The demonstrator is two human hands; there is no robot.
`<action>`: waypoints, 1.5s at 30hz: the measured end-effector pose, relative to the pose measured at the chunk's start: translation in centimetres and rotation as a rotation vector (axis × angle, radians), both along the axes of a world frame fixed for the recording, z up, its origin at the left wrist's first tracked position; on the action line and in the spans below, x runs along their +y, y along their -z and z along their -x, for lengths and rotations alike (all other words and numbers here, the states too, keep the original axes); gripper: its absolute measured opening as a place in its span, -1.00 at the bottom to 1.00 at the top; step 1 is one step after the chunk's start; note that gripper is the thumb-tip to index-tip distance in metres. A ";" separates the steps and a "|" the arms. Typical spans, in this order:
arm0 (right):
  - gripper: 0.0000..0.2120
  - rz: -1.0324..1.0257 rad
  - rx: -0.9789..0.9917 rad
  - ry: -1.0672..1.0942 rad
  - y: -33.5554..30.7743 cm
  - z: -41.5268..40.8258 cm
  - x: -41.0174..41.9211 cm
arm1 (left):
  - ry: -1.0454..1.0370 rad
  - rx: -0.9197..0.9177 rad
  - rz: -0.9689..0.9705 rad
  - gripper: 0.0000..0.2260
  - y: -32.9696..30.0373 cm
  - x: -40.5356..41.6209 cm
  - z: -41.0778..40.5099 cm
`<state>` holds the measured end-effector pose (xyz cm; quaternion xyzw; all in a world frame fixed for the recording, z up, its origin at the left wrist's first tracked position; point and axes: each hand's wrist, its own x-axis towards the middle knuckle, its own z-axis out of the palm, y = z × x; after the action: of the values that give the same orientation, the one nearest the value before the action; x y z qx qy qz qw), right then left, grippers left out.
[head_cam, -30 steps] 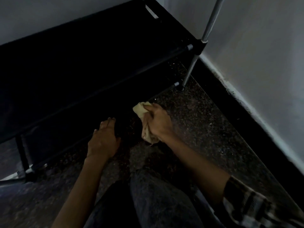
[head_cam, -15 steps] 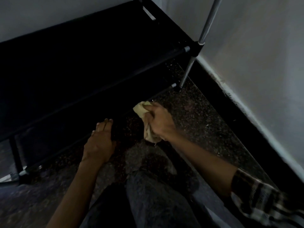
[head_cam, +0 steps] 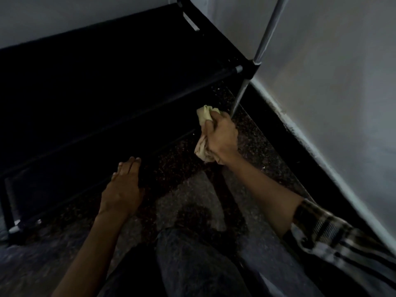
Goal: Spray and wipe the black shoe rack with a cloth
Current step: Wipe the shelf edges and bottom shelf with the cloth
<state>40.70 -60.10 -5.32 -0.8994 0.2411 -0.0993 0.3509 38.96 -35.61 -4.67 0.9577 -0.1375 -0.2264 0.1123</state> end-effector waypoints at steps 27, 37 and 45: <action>-0.69 -0.224 -0.021 -0.256 0.9 1.8 3.7 | 0.029 0.002 0.009 -0.30 -0.1 0.6 0.0; -0.69 -0.113 0.060 -0.176 0.4 1.5 1.1 | 0.021 -0.003 0.020 -0.30 0.2 0.5 0.0; -0.69 -0.151 0.178 -0.220 -0.5 -0.1 -3.8 | 0.029 -0.017 0.035 -0.27 0.6 1.3 0.1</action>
<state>40.77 -63.92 -4.77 -0.8967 0.1779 0.0383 0.4034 38.90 -34.35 -5.29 0.9554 -0.1560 -0.2176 0.1246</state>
